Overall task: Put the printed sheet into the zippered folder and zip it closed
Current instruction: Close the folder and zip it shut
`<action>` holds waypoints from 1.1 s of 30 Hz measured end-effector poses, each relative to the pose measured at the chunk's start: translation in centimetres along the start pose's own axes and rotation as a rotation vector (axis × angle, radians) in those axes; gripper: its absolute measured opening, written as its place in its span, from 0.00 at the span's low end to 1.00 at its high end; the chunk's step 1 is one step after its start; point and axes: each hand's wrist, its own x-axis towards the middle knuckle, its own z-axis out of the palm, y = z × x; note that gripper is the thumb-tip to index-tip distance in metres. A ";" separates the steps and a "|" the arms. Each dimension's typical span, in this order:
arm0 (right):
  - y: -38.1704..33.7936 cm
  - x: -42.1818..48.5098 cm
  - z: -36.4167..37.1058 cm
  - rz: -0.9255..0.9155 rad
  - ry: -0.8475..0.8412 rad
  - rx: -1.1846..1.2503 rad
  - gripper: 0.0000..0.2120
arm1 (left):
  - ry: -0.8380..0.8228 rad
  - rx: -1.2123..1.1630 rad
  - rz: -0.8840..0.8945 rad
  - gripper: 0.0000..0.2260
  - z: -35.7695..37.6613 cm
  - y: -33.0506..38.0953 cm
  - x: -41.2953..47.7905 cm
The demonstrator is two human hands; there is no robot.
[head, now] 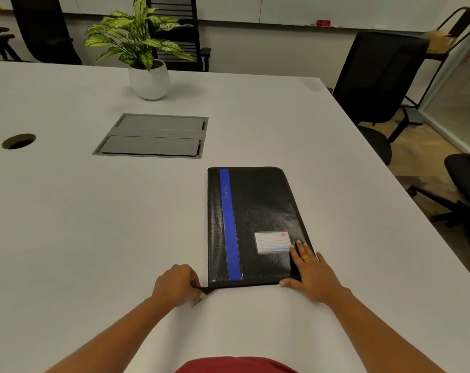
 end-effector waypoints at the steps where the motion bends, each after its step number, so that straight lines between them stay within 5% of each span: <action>1: 0.0 0.2 -0.3 0.003 -0.013 -0.007 0.67 | 0.001 -0.012 -0.002 0.10 0.0 -0.1 0.1; 6: -0.4 1.4 -1.2 0.043 -0.072 -0.050 0.47 | -0.006 -0.064 0.000 0.12 0.0 -0.3 0.3; 17: -2.5 1.3 -1.0 0.215 0.056 0.102 0.38 | 0.022 -0.163 -0.024 0.08 0.6 -0.4 0.2; 23: -7.1 0.3 -1.4 0.234 0.196 0.165 0.17 | 0.023 -0.220 0.012 0.07 1.0 -0.8 0.1; 29: -13.3 -0.6 0.0 0.116 0.029 0.424 0.10 | -0.012 -0.358 0.072 0.03 1.2 -1.4 0.0; 33: -16.8 -1.3 1.9 0.153 -0.093 0.708 0.08 | -0.046 -0.472 0.068 0.11 1.7 -2.1 -0.3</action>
